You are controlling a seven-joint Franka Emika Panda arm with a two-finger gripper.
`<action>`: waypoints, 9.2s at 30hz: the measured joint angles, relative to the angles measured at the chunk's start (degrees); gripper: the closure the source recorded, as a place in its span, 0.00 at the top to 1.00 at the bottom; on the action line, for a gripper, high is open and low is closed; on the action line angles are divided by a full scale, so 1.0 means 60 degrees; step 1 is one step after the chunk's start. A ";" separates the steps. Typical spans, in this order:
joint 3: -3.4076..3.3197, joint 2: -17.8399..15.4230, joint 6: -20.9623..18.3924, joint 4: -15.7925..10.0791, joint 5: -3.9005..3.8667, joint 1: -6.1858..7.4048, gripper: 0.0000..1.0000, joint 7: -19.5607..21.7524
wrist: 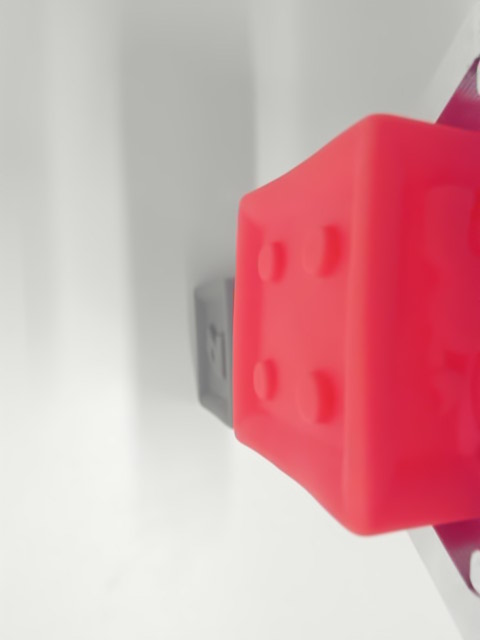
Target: Destack cube
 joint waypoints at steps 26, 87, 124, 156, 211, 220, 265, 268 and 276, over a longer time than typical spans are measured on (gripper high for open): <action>-0.0221 0.0323 -0.0386 0.0716 0.0088 -0.0632 0.00 -0.0173; -0.0415 0.2655 0.0705 0.1865 0.0188 -0.1323 0.00 -0.0291; -0.0398 0.3679 0.1455 0.2152 0.0188 -0.1339 1.00 -0.0291; -0.0398 0.3684 0.1460 0.2155 0.0188 -0.1340 1.00 -0.0291; -0.0398 0.0168 -0.1649 0.1811 0.0188 -0.1340 1.00 -0.0291; -0.0398 -0.0476 -0.2510 0.2041 0.0188 -0.1340 1.00 -0.0291; -0.0400 -0.1554 -0.4592 0.3033 0.0188 -0.1340 1.00 -0.0291; -0.0400 -0.1554 -0.4592 0.3033 0.0188 -0.1340 1.00 -0.0291; -0.0400 -0.1554 -0.4592 0.3033 0.0188 -0.1340 1.00 -0.0291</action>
